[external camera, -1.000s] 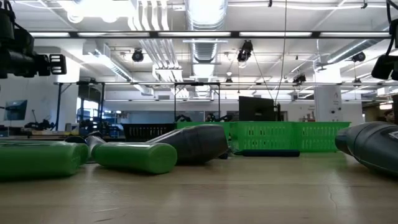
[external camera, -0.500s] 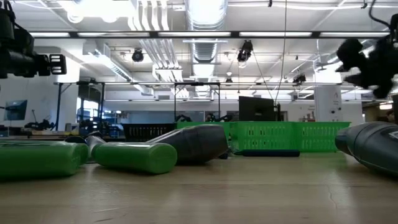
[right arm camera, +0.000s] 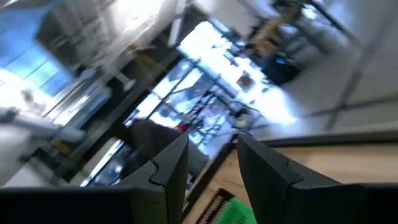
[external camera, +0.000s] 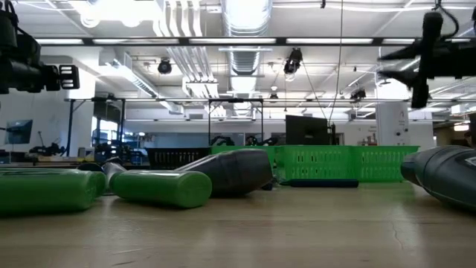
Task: Pick & Place Travel size toiletries
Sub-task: Put the gray deodorant into the right green basket
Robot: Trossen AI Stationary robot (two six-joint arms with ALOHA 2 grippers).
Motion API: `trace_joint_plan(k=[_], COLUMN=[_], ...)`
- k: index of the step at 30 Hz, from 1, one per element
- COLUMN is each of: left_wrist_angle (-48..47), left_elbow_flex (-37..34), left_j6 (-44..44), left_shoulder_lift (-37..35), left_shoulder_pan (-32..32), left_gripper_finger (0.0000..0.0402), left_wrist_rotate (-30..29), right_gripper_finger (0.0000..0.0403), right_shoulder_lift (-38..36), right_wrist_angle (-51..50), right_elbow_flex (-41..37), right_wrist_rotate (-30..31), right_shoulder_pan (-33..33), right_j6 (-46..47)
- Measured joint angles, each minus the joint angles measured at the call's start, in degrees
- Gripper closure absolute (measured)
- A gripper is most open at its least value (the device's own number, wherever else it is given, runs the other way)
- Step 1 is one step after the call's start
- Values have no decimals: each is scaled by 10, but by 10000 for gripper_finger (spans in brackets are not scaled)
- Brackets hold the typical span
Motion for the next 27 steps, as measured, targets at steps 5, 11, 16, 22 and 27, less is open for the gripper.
trace_joint_plan(k=[5,11,16,22,27], left_wrist_angle=[0,0,0,0,0], left_elbow_flex=[0,0,0,0,0], left_j6=[0,0,0,0,0], left_shoulder_lift=[0,0,0,0,0], left_shoulder_pan=[0,0,0,0,0], left_gripper_finger=[314,314,314,314,314], left_wrist_rotate=[0,0,0,0,0], right_gripper_finger=[282,294,306,322,335], right_shoulder_lift=[1,28,99,251,359], right_wrist_angle=[3,2,7,44,26], right_elbow_flex=[38,66,94,152,194], right_wrist_rotate=[20,81,157,167,162], right_shoulder_pan=[57,127,202,308,400], right_j6=[-63,-93,-100,-160,-139])
